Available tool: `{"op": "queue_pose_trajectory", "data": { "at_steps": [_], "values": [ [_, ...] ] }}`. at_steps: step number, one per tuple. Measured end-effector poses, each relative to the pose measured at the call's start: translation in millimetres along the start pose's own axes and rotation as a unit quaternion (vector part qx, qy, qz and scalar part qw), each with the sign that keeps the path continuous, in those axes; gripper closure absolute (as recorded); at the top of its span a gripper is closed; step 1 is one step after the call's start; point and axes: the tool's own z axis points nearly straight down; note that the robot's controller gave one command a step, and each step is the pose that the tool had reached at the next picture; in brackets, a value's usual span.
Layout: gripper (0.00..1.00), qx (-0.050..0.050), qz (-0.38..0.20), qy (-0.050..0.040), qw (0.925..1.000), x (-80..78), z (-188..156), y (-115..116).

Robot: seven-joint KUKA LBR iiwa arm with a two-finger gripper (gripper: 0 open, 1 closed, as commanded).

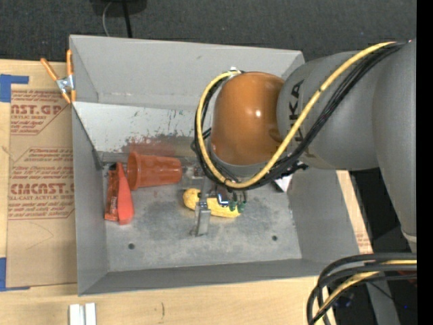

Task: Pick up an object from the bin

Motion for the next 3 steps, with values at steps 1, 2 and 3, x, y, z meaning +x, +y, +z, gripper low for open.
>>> {"op": "queue_pose_trajectory", "data": {
  "at_steps": [1,2,3],
  "values": [
    [0.00,-0.001,0.001,-0.0037,1.0000,-1.7,-5,0],
    [0.00,-0.001,-0.008,-0.0055,1.0000,-31.2,31,-35],
    [0.00,0.000,0.053,-0.0001,0.9986,-31.4,53,-66]
  ]
}}
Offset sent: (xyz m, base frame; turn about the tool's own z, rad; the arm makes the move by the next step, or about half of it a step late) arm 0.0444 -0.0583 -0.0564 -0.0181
